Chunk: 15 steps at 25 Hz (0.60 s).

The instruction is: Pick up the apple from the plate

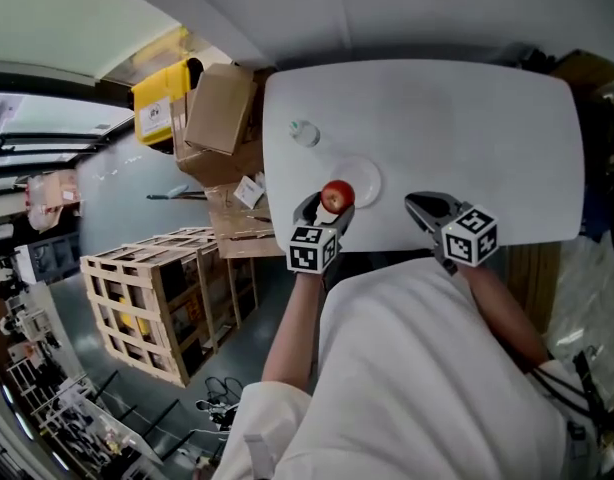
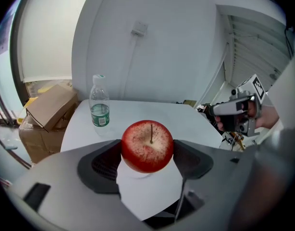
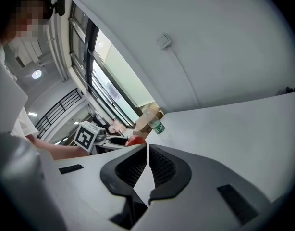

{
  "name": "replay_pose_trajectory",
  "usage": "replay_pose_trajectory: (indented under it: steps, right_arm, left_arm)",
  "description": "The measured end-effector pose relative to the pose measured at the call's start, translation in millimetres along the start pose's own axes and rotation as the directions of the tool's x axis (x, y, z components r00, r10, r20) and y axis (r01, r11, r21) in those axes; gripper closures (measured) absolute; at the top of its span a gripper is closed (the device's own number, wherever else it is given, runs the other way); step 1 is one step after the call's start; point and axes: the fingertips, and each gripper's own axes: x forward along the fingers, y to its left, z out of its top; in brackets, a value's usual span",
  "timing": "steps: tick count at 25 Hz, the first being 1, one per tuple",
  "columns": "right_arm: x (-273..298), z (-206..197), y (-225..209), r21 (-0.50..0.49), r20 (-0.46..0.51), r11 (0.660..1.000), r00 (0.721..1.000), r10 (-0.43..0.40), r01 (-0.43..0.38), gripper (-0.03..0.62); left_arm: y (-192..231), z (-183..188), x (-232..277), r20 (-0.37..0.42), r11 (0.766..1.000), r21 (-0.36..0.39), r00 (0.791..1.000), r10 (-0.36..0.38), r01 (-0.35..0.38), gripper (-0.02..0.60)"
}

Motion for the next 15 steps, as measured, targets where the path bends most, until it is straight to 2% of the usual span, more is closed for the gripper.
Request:
replay_pose_trajectory:
  steps: [8,15]
  right_arm:
    - [14,15,15,-0.034,0.041,0.999,0.999,-0.01,0.011,0.556]
    - [17,23,23,-0.059,0.085,0.998,0.996,-0.031,0.036,0.556]
  left_arm:
    - [7,13,-64,0.072,0.999,-0.032,0.997,-0.009,0.012,0.241]
    - [8,14,-93,0.113,0.999,-0.034,0.993,-0.035,0.039,0.241]
